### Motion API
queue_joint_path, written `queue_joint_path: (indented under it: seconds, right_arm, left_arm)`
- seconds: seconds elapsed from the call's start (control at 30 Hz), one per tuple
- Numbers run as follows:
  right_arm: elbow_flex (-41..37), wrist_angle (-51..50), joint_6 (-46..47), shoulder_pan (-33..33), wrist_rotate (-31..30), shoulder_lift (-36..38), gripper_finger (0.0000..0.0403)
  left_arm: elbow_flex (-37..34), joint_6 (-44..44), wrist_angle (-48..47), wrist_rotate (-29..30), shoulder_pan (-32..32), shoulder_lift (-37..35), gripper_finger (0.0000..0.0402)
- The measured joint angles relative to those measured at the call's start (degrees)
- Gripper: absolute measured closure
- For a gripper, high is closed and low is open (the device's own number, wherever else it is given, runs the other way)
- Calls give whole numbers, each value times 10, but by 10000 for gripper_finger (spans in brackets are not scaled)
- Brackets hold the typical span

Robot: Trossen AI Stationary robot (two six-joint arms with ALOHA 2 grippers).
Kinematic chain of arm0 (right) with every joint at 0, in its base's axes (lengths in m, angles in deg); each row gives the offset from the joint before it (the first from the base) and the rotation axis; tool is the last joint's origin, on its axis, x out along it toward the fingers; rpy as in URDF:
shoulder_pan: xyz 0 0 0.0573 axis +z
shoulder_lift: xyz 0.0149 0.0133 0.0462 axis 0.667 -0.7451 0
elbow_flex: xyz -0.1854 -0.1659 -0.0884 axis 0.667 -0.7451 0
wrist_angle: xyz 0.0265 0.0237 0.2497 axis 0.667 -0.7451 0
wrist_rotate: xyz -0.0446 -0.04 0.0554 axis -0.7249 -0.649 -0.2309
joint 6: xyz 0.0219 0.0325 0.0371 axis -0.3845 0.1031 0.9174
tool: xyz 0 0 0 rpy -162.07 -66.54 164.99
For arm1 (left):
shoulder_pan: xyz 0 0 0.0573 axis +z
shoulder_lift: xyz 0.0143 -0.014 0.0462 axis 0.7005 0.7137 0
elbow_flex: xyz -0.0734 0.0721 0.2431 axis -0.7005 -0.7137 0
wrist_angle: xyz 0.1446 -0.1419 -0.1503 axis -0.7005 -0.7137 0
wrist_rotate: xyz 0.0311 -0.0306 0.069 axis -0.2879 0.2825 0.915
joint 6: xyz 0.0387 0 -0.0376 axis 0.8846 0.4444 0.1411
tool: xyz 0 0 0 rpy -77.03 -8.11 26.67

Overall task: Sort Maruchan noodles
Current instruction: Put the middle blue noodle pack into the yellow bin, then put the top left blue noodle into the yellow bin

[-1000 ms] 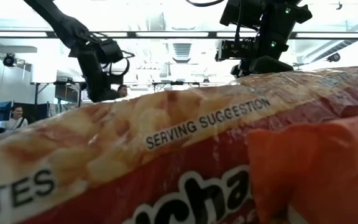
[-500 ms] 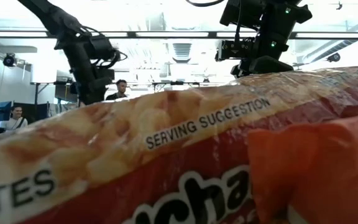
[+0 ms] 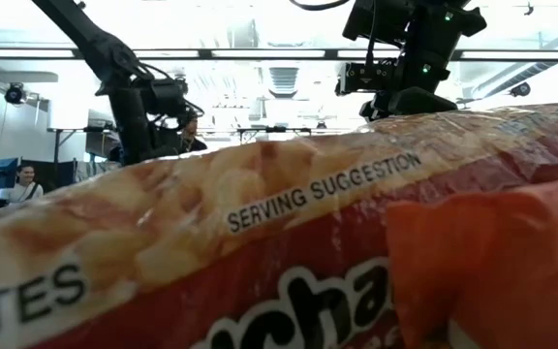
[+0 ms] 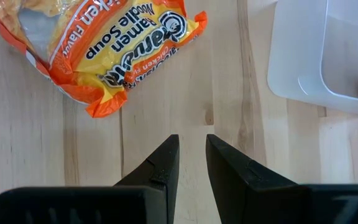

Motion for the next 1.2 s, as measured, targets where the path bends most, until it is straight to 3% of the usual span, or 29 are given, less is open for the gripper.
queue_joint_path:
  seconds: [0.2,0.9,1.2]
  right_arm:
    - [0,0,0,0,0,0,332]
    - [0,0,0,0,0,0,332]
    - [0,0,0,0,0,0,332]
  left_arm:
    - [5,9,36,63,-1,38,216]
    - [5,57,161,48,-3,73,216]
    - [5,40,118,47,-11,2,216]
